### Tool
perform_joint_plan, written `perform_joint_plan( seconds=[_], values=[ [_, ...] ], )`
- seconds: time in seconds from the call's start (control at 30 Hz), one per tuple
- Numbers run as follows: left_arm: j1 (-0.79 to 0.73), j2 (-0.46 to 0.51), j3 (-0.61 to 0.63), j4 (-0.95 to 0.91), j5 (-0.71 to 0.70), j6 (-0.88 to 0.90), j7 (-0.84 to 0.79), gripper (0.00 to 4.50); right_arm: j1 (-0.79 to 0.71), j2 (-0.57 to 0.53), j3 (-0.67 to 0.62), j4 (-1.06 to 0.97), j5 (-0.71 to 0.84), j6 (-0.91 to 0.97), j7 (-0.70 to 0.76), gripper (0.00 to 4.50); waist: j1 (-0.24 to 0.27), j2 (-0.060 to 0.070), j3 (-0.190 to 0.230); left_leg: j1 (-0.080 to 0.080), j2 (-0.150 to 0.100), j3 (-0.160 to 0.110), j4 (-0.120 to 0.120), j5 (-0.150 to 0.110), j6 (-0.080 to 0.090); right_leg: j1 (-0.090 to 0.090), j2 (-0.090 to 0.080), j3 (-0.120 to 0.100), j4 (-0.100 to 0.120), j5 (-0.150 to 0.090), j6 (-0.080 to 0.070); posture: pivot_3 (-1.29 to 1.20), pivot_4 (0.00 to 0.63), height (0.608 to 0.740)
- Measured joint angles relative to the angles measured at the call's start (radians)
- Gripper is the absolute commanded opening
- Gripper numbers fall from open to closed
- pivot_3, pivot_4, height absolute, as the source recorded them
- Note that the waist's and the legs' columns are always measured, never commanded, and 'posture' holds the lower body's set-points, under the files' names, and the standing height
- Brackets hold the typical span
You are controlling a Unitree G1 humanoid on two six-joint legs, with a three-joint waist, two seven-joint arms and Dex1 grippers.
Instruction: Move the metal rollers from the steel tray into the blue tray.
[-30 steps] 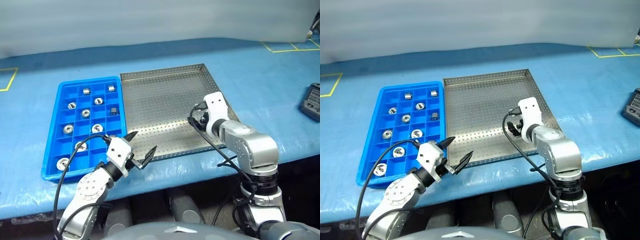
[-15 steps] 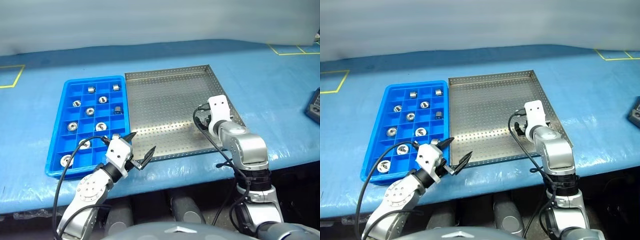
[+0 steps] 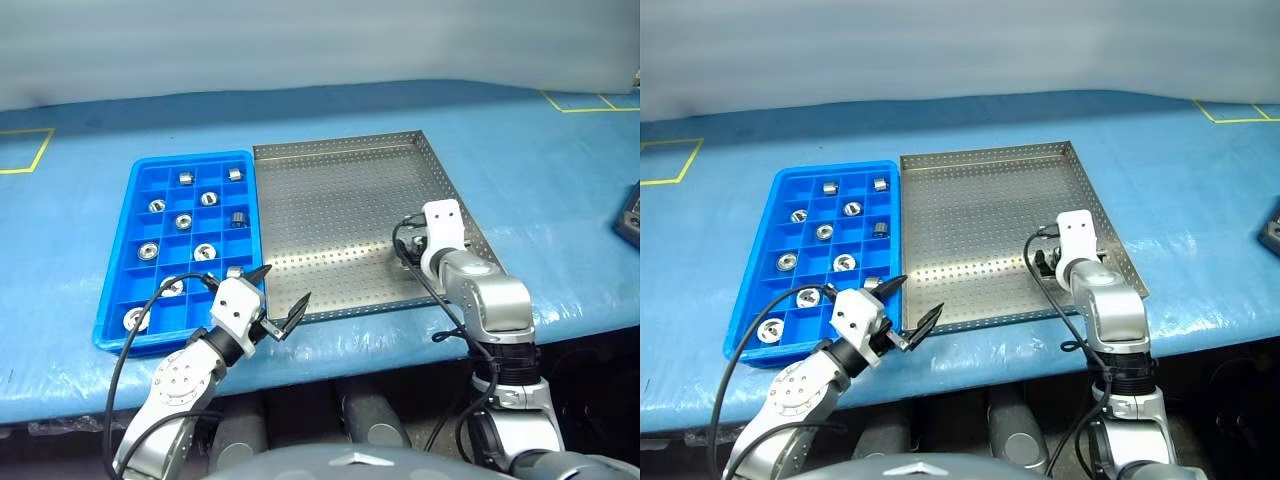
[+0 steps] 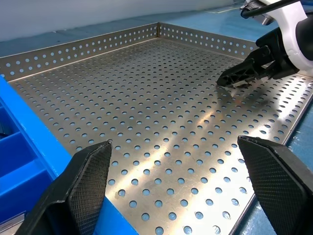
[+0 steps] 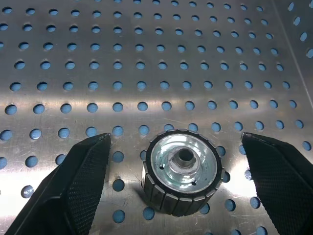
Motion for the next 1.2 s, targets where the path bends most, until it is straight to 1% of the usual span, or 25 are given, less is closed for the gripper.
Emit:
perform_joint_plan(
  seconds=[0.03,0.13,0.33,0.37,0.53,0.73,0.9,1.1,1.2],
  values=[
    [-0.001,0.0,0.0,0.0,0.0,0.0,0.0,4.5,0.001,0.004,-0.006,0.0,0.001,0.0,-0.001,4.49,0.0,0.0,0.0,0.0,0.0,0.0,0.0,0.0,0.0,0.0,0.0,0.0,0.0,0.0,0.0,-0.01,0.15,0.74],
    [-0.002,0.001,0.0,0.0,0.0,0.0,0.0,4.5,0.003,0.009,-0.014,0.0,0.003,-0.001,-0.003,3.91,0.0,0.0,0.0,0.0,0.0,0.0,0.0,0.0,0.0,0.0,0.0,0.0,0.0,0.0,0.0,-0.01,0.15,0.74],
    [-0.004,0.001,0.0,0.0,0.0,0.0,0.0,4.5,0.004,0.021,-0.015,-0.002,0.008,0.005,-0.001,1.94,0.0,0.0,0.0,0.0,0.0,0.0,0.0,0.0,0.0,0.0,0.0,0.0,0.0,0.0,0.0,0.0,0.15,0.74],
    [-0.004,0.001,0.0,0.0,0.0,0.0,0.0,4.5,0.004,0.021,-0.014,-0.004,0.008,0.008,0.001,1.71,0.0,0.0,0.0,0.0,0.0,0.0,0.0,0.0,0.0,0.0,0.0,0.0,0.0,0.0,0.0,0.01,0.15,0.74],
    [0.002,0.001,0.001,-0.001,0.0,0.0,0.006,4.5,-0.006,0.03,0.02,-0.04,0.026,0.032,0.027,1.72,-0.002,0.0,0.0,0.0,0.0,0.0,0.0,0.0,0.0,0.0,0.0,0.0,0.0,0.0,0.0,0.02,0.15,0.74],
    [0.03,-0.001,0.013,-0.017,0.0,-0.004,0.025,4.5,-0.11,0.051,0.088,-0.1,0.063,0.03,0.086,1.72,0.003,0.001,0.0,0.0,0.0,0.0,0.0,0.0,0.0,0.0,0.0,0.0,0.0,0.0,0.0,0.06,0.15,0.74],
    [0.068,-0.019,0.061,-0.038,0.012,-0.026,0.075,4.5,-0.18,0.043,0.247,-0.099,0.079,-0.017,0.185,1.72,0.013,0.001,0.0,0.0,0.0,-0.001,-0.001,0.0,0.0,0.0,0.0,-0.001,0.0,0.0,0.0,0.11,0.15,0.74],
    [0.17,-0.048,0.098,-0.07,0.041,-0.061,0.138,4.5,-0.247,0.092,0.399,-0.046,0.092,-0.134,0.301,1.72,0.058,0.0,0.001,0.0,0.0,-0.001,-0.001,0.0,0.0,-0.001,0.0,-0.001,0.0,0.0,0.0,0.22,0.15,0.74],
    [0.232,-0.062,0.123,-0.097,0.055,-0.089,0.167,4.5,-0.267,0.126,0.455,-0.021,0.106,-0.186,0.359,1.72,0.081,0.0,0.001,0.0,0.001,-0.001,-0.001,0.0,0.0,-0.001,0.0,-0.001,0.0,0.0,-0.001,0.28,0.15,0.74]
  ],
)
